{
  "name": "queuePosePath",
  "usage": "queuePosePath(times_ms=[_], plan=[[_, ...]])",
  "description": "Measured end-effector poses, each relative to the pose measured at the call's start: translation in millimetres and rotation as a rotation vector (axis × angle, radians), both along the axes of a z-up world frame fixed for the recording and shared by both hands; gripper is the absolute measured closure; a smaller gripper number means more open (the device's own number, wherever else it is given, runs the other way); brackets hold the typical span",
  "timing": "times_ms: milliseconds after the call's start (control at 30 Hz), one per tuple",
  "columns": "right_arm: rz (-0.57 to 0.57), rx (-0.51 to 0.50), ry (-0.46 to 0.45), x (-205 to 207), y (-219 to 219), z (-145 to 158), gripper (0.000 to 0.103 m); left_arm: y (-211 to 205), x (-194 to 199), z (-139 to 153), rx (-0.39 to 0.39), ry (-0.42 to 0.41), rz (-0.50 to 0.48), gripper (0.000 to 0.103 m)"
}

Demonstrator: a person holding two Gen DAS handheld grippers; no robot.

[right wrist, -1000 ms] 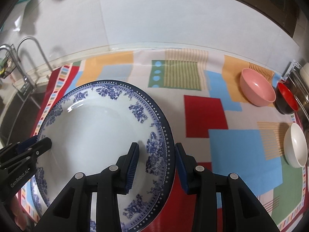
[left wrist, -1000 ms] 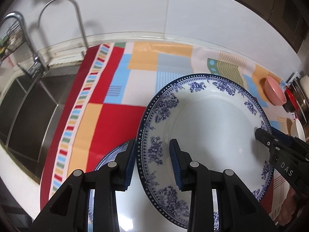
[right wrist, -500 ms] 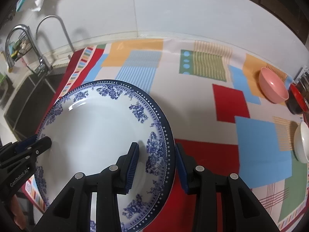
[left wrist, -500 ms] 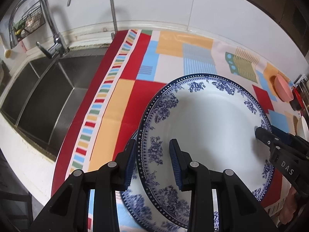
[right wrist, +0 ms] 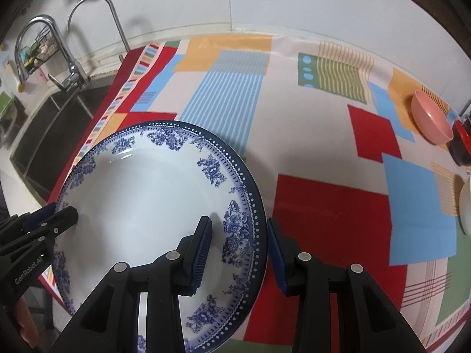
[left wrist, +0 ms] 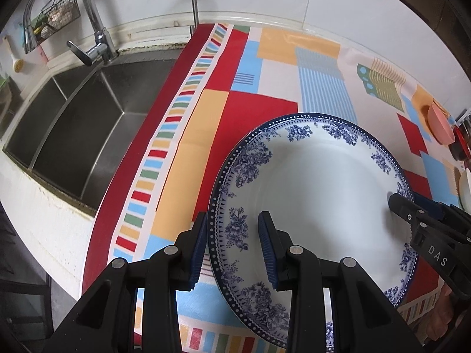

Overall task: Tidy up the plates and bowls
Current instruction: 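Lift the smaller plate with both tools and carry it toward the plate stack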

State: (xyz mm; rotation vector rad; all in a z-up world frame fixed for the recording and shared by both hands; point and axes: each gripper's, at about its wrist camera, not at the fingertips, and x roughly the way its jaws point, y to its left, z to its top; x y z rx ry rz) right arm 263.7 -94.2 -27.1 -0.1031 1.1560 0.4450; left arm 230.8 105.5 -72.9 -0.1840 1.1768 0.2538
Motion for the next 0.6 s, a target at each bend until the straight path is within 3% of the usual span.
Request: queuePosePath(times_ms=[600], plan=[[0.011, -0.017, 0.032, -10.1, 2.6, -11.6, 0.063, -0.4, -2.2, -12.7, -0.002, 0.026, -0.001, 0.068]])
